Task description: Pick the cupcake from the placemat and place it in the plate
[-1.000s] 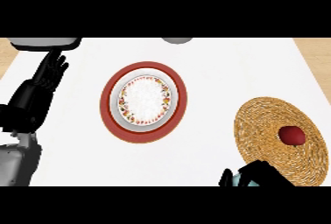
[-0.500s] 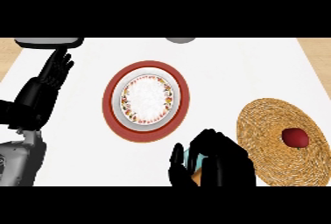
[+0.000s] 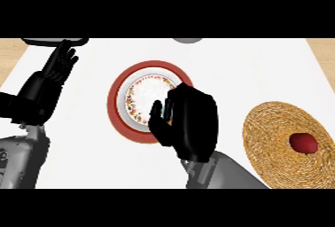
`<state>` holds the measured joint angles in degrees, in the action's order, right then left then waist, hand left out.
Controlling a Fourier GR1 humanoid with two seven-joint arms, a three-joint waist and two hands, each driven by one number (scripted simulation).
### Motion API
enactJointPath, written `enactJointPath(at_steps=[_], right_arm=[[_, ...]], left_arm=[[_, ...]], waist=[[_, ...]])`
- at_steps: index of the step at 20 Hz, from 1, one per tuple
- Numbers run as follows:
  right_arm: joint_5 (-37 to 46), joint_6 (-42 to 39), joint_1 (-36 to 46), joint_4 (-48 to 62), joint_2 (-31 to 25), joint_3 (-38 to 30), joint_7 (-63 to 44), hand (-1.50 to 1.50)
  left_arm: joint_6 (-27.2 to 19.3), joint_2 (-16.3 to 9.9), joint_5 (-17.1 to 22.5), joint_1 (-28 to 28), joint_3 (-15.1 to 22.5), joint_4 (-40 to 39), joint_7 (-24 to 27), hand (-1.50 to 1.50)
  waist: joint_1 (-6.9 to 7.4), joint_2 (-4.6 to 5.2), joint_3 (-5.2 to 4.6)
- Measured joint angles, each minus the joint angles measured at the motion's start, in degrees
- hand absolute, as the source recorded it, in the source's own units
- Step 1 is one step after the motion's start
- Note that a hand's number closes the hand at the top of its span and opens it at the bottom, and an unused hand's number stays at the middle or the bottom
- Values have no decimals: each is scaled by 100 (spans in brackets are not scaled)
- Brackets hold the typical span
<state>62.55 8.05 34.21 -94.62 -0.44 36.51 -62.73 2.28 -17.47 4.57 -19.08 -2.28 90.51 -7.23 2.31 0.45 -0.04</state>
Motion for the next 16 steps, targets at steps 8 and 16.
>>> enactJointPath(at_steps=[8, 16], right_arm=[[-959, 806, 1395, 2304, 1, -357, 192, 150], [-2006, 1851, 2129, 4159, 13, -392, 512, -150]], left_arm=[[2, 109, -88, -29, 85, -70, 63, 0], [74, 160, -110, -171, 138, -156, 80, 0]], waist=[[108, 28, -1], [242, 74, 2]])
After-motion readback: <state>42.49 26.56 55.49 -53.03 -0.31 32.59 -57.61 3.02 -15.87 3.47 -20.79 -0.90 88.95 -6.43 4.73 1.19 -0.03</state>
